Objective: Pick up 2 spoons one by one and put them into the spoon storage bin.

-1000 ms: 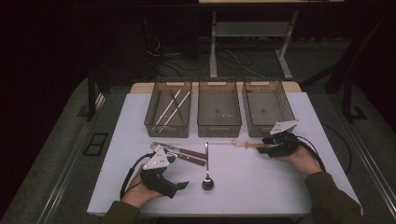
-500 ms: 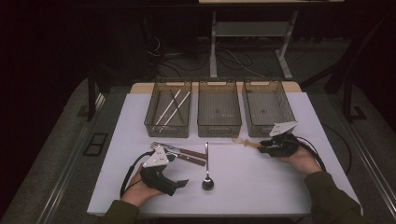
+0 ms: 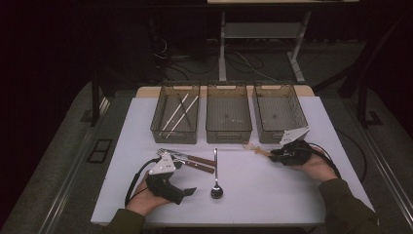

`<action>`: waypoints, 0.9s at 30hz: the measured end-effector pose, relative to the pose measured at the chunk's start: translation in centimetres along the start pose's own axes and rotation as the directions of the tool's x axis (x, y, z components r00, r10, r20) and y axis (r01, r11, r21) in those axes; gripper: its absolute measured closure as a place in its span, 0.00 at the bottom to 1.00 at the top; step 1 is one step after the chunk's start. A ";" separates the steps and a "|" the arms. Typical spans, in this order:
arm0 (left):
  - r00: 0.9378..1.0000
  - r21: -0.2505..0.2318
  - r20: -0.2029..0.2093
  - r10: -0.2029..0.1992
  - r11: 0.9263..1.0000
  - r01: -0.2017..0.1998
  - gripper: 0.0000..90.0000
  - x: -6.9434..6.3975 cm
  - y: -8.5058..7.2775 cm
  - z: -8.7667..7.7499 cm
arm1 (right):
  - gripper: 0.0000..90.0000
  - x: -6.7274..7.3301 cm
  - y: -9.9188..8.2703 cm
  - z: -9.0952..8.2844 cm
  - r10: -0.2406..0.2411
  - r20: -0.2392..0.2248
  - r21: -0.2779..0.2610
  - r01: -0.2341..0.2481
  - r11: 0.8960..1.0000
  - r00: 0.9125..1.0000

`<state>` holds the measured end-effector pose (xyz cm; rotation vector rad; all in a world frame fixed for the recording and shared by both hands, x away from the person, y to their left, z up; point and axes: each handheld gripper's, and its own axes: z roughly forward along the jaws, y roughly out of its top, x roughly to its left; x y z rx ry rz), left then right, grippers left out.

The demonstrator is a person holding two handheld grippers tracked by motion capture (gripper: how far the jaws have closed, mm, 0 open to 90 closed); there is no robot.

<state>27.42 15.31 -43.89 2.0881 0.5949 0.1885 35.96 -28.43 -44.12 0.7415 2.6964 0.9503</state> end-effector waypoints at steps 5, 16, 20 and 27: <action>1.000 -0.001 -0.003 0.001 1.000 -0.001 0.00 0.0 0.0 -0.1 | 0.82 0.4 0.3 -0.9 -0.009 -0.019 -0.022 0.008 1.000 1.000; 1.000 -0.007 -0.010 -0.006 1.000 0.005 0.00 0.0 -0.1 -0.4 | 0.82 1.1 0.8 -2.6 0.005 -0.073 -0.079 -0.011 0.997 0.997; 1.000 -0.008 -0.010 -0.007 1.000 0.007 0.00 0.1 -0.1 -0.4 | 0.82 1.2 0.8 -2.7 0.015 -0.091 -0.084 -0.023 0.996 0.996; 1.000 -0.014 -0.009 -0.009 1.000 0.009 0.00 0.1 -0.1 -0.5 | 0.82 1.3 1.4 -3.4 0.048 -0.120 -0.132 -0.064 0.989 0.992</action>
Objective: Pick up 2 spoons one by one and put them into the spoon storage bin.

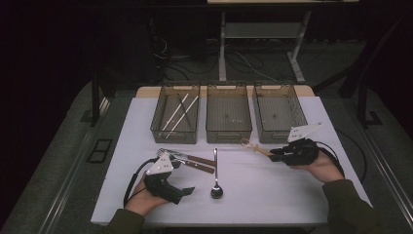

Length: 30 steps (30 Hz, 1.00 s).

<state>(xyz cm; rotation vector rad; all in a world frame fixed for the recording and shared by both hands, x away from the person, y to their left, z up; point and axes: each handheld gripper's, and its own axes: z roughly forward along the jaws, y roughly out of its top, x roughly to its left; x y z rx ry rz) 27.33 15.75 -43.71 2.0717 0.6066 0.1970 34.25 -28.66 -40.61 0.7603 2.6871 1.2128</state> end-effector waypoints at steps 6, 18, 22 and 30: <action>1.000 -0.001 0.000 -0.001 1.000 0.001 0.00 -0.1 0.0 0.0 | 0.82 0.2 1.1 -0.5 0.036 -0.005 -0.064 -0.037 0.997 0.999; 1.000 0.000 0.001 -0.003 1.000 0.003 0.00 -0.1 0.0 0.1 | 0.82 0.7 3.3 -0.9 0.097 0.078 -0.122 -0.087 0.989 0.992; 1.000 -0.003 0.003 -0.008 1.000 0.008 0.00 0.0 0.0 0.1 | 0.82 0.8 3.8 -0.6 0.109 0.098 -0.117 -0.097 0.988 0.989; 1.000 -0.008 -0.013 -0.019 1.000 0.019 0.00 0.1 0.0 0.1 | 0.82 0.0 5.8 0.5 0.137 0.122 -0.136 -0.120 0.983 0.983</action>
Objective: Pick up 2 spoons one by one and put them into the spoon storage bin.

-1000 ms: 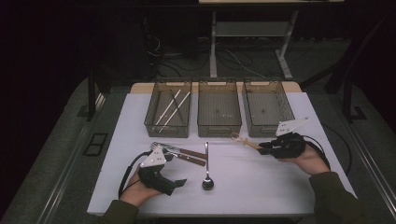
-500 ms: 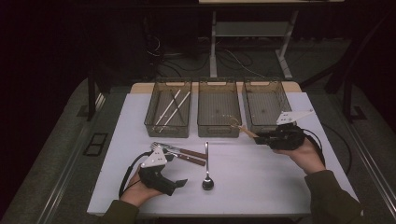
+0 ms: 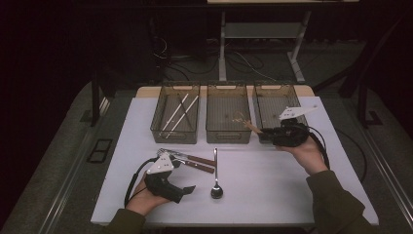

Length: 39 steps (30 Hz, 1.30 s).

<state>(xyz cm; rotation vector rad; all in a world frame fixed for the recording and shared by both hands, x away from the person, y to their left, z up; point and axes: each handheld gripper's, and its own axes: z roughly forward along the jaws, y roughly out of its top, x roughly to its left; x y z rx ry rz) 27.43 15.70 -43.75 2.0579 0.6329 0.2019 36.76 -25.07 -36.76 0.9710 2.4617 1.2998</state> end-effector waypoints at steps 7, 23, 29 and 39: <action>1.000 0.007 0.004 0.006 1.000 -0.006 0.00 -0.1 0.0 0.1 | 0.81 -0.5 2.0 2.6 0.016 0.027 0.024 -0.017 1.000 1.000; 1.000 0.002 0.008 0.007 1.000 -0.007 0.00 0.1 0.1 0.2 | 0.81 -1.3 6.1 8.1 0.028 0.084 0.141 -0.040 0.989 0.996; 1.000 -0.002 0.011 0.006 1.000 -0.006 0.00 0.1 0.1 0.2 | 0.79 -1.7 6.4 9.4 0.050 0.090 0.172 -0.066 0.983 0.995; 1.000 0.002 0.009 0.010 1.000 -0.010 0.00 0.1 0.1 0.2 | 0.42 -1.3 6.2 7.9 0.067 0.067 0.068 -0.071 0.995 0.996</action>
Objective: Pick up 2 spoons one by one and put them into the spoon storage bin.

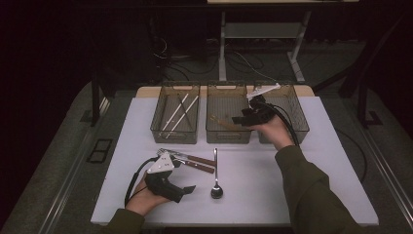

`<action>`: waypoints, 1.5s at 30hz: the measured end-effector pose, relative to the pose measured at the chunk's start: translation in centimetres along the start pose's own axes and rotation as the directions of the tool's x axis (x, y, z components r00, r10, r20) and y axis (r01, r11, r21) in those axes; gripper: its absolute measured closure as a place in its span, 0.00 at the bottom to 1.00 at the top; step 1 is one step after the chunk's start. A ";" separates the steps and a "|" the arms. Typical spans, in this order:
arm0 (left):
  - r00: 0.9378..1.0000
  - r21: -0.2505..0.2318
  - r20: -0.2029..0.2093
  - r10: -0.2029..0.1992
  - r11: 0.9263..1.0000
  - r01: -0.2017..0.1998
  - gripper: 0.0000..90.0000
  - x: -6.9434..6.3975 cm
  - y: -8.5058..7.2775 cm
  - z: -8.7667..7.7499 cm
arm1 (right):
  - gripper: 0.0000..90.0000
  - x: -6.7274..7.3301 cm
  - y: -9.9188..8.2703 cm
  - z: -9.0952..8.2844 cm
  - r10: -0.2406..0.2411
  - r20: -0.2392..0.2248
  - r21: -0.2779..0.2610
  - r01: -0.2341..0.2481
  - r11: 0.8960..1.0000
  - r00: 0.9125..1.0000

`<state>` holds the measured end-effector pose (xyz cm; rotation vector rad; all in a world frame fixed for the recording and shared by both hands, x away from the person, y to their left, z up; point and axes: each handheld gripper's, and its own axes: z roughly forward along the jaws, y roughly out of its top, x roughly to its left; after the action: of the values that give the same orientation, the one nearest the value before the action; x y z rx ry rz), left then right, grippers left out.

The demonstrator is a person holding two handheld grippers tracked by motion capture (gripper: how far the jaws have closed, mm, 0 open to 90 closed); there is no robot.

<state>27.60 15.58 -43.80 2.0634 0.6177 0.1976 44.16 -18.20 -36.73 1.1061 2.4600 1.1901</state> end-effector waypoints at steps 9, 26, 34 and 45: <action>1.000 0.005 -0.007 -0.001 1.000 0.001 0.00 0.0 0.0 0.0 | 0.37 0.8 -2.0 -3.0 -0.042 -0.030 -0.050 0.041 0.998 0.999; 1.000 0.021 -0.001 -0.011 1.000 0.011 0.00 -0.2 0.0 0.0 | 0.32 1.6 -9.1 -6.6 -0.033 -0.052 -0.111 0.027 0.993 0.998; 1.000 0.020 0.018 -0.016 1.000 0.015 0.14 -0.1 0.1 -0.4 | 0.21 2.4 -11.7 -8.0 -0.023 -0.014 -0.154 0.021 0.988 1.000; 0.998 0.027 0.048 -0.028 0.999 0.026 0.50 -0.2 0.3 -0.7 | 0.18 2.6 -16.1 -9.2 -0.032 0.024 -0.169 0.035 0.985 0.999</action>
<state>27.28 15.93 -43.18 2.0779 0.6215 0.1244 29.38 -28.27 -42.21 1.0212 2.3016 1.3416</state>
